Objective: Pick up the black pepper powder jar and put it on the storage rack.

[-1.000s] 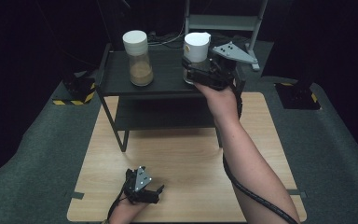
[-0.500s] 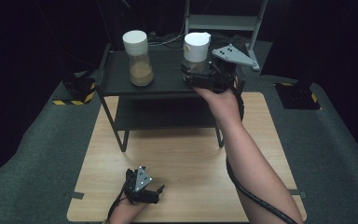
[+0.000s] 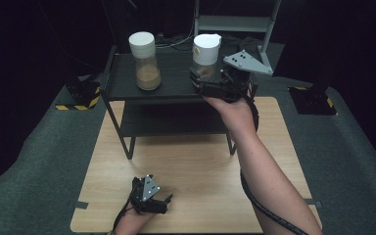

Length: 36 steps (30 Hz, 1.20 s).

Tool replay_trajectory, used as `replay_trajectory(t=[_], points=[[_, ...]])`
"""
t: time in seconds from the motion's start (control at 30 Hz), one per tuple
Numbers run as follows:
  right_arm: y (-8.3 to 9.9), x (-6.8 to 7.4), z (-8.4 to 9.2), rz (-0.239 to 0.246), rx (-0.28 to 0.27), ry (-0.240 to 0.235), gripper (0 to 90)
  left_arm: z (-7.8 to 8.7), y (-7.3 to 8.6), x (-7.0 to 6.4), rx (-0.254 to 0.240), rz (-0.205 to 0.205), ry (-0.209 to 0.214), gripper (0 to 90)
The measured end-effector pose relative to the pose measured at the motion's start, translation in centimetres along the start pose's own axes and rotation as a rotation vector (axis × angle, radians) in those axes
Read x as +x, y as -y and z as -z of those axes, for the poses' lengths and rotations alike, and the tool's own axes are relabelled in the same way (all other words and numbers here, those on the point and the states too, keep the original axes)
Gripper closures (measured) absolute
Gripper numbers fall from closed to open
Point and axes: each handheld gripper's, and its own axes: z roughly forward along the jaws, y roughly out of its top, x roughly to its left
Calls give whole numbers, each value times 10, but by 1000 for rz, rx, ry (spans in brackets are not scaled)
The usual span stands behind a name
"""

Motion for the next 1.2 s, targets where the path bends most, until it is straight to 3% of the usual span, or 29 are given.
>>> replay_trajectory(t=[0.57, 0.87, 1.2], points=[[34, 0, 40, 53, -45, -48, 0, 0, 1, -5, -5, -28, -10, 12], [63, 1, 63, 100, -36, -78, 0, 0, 0, -7, -3, -33, -21, 13], [116, -1, 87, 135, 20, -71, 0, 1, 2, -7, -12, -29, -21, 13]])
